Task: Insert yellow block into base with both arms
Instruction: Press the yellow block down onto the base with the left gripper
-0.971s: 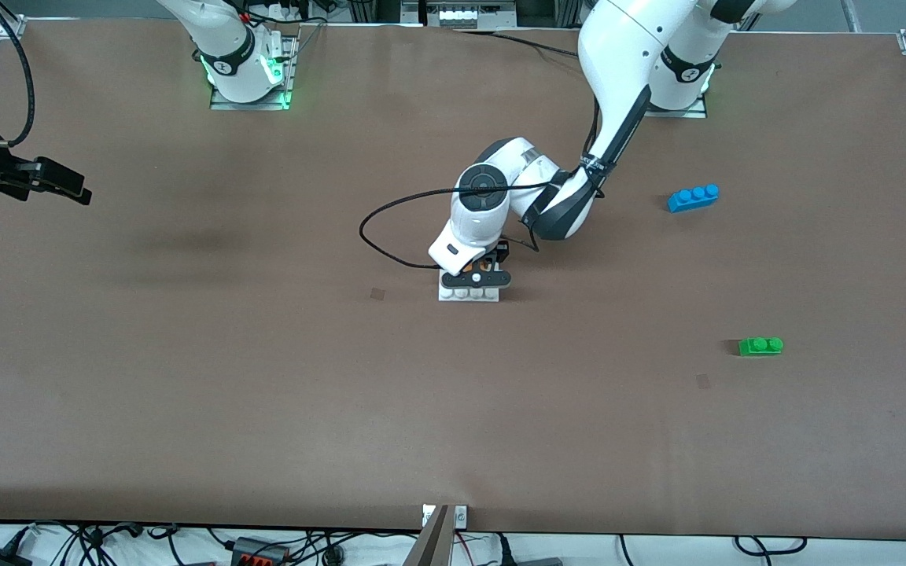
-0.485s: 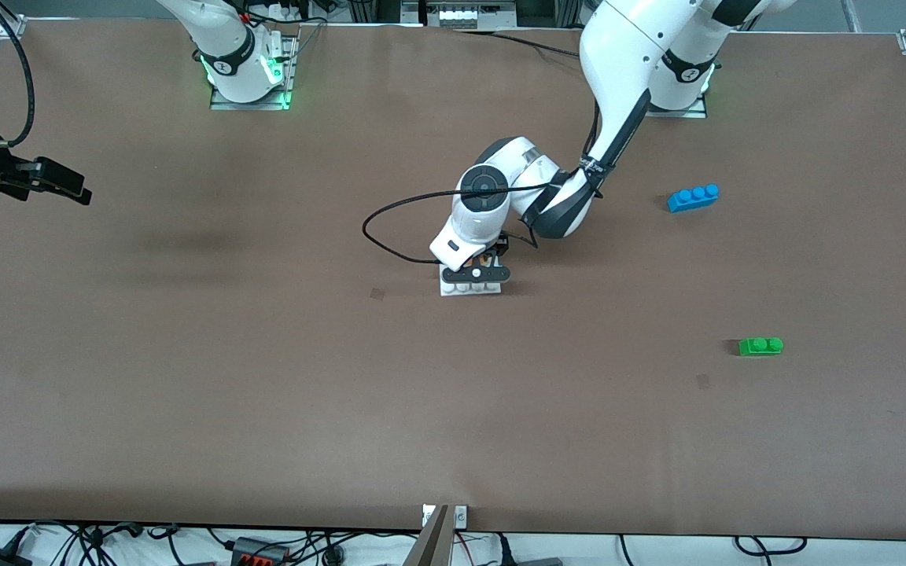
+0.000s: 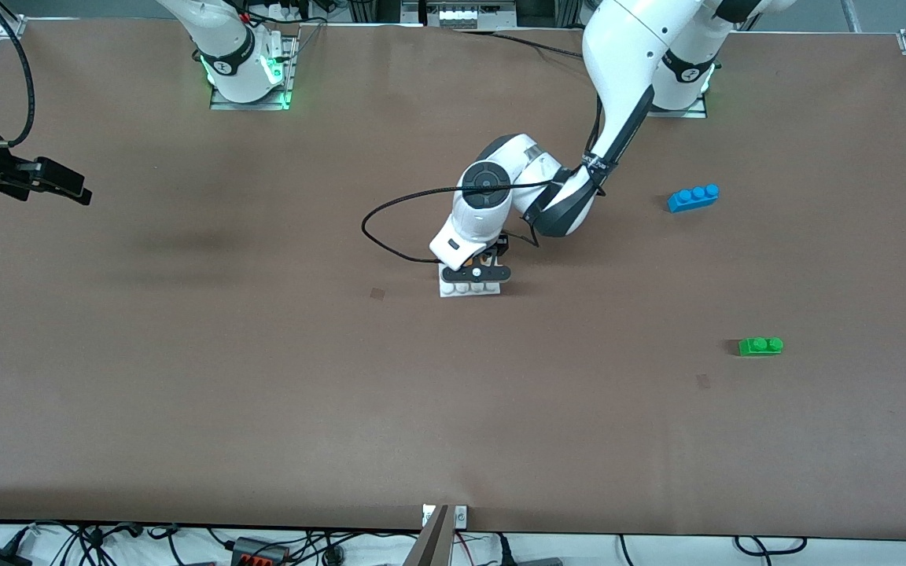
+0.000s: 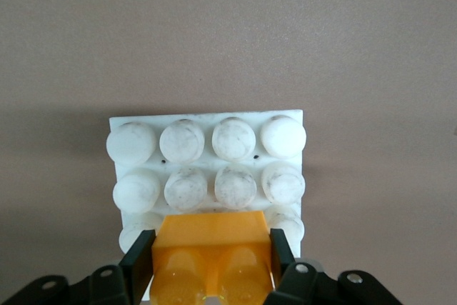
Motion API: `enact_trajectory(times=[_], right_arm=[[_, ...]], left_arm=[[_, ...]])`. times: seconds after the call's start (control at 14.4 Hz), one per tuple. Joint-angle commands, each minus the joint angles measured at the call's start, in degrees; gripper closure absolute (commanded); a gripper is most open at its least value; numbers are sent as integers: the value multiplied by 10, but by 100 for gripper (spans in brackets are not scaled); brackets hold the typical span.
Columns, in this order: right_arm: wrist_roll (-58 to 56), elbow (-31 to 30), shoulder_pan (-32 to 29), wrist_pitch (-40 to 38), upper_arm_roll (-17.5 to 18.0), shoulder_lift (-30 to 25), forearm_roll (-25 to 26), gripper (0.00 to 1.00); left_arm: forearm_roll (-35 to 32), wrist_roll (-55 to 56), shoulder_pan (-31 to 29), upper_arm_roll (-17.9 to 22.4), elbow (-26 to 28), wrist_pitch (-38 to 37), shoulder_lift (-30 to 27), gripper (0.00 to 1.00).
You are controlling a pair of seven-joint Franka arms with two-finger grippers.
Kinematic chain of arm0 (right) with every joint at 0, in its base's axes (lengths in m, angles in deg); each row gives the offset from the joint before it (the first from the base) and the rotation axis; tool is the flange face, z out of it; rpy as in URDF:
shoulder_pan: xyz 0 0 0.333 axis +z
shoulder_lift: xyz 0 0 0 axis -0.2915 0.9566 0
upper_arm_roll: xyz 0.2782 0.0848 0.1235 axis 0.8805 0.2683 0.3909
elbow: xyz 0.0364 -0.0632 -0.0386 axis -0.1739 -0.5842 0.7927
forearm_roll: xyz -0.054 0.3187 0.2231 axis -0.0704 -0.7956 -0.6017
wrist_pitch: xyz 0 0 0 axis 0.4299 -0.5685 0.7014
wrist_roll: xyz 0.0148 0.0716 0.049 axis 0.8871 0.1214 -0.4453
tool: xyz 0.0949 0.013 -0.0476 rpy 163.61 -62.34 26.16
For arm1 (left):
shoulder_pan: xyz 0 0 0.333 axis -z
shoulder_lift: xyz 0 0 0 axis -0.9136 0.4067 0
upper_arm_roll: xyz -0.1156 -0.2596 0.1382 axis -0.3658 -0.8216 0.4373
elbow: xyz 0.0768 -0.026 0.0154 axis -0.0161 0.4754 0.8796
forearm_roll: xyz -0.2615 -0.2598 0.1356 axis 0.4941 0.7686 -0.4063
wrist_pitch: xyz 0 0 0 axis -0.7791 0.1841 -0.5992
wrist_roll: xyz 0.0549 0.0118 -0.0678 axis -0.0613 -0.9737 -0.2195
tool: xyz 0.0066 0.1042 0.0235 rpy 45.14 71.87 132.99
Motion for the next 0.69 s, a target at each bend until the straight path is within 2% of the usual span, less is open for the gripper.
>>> enact_trajectory(times=[0.0,0.62], right_arm=[[10,12,3,-11,0,5,1,0],[10,12,3,-11,0,5,1,0]], left_arm=[[-15,11,-7,-8,20,8,-13,46],[-15,12,-5,-8,21,21,-8,46]])
